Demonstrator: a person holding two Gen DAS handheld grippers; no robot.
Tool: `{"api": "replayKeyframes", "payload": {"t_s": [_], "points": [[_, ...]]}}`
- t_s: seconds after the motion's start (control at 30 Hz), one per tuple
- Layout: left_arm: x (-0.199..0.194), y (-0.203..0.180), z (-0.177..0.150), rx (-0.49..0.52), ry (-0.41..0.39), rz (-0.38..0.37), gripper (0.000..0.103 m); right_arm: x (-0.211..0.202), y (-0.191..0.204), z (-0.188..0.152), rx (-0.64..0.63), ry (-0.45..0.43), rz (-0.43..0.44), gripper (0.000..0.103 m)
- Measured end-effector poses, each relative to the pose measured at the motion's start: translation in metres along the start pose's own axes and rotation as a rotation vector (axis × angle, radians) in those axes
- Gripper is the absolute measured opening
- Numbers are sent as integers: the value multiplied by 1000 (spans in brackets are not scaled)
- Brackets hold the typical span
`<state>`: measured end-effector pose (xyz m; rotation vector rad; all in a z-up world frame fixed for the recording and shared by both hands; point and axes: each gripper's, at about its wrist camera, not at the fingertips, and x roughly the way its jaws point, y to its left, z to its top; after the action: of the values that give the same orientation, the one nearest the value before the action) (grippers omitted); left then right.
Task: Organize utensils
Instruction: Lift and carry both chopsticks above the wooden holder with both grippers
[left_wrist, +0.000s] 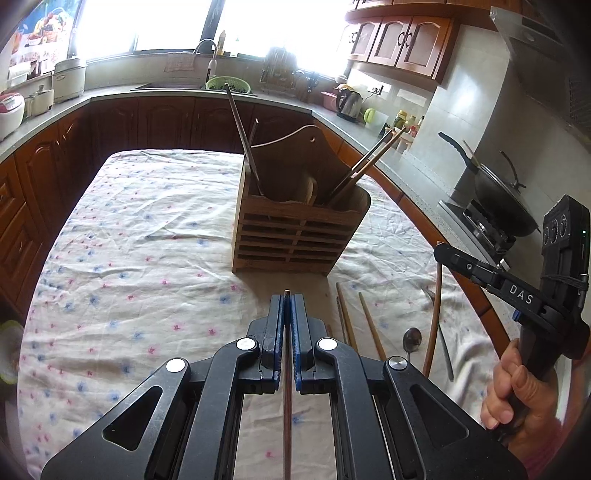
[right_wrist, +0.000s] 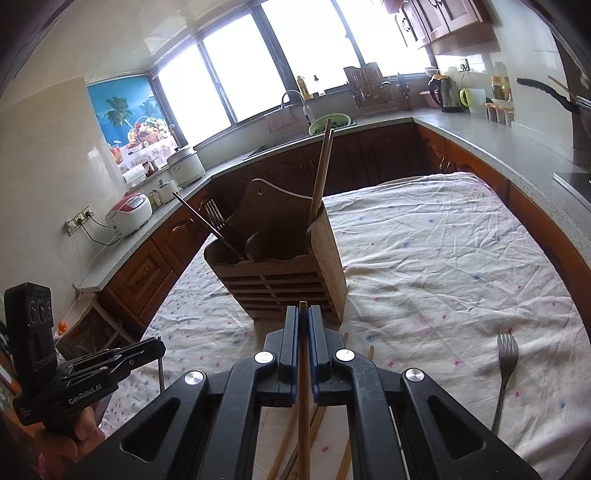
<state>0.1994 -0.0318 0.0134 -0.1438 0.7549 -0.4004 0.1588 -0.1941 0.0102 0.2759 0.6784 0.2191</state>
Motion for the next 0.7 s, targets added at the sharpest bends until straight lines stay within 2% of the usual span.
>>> {"api": "replayKeyframes", "payload": {"t_s": [0.7], "points": [[-69,6,8,-36,-169,15,3,-54,24,10,-55,-148,13,5]]}}
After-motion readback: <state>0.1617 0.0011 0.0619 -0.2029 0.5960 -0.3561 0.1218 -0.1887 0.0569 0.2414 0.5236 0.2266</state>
